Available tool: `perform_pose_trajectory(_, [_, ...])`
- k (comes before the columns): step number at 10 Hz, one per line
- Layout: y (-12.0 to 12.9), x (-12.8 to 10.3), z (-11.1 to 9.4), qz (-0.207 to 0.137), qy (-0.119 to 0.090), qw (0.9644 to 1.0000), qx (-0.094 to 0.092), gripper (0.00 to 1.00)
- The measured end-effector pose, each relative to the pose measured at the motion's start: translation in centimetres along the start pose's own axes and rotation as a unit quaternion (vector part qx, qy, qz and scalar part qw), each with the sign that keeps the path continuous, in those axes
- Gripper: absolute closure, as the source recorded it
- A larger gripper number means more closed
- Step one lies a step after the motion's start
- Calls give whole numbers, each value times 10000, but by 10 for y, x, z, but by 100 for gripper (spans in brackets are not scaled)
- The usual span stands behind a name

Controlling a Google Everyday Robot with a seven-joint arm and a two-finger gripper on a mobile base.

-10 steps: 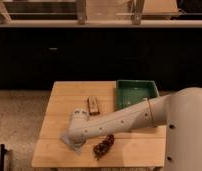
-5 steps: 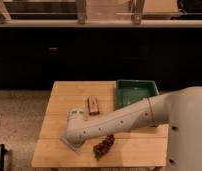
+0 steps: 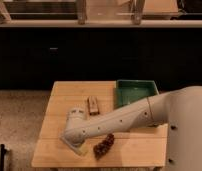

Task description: Place towel in tray

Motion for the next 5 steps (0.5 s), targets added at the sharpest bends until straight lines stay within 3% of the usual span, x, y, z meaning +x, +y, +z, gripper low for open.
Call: perform_pose_trajectory(5, [-14,2,6,5,96,9999,38,20])
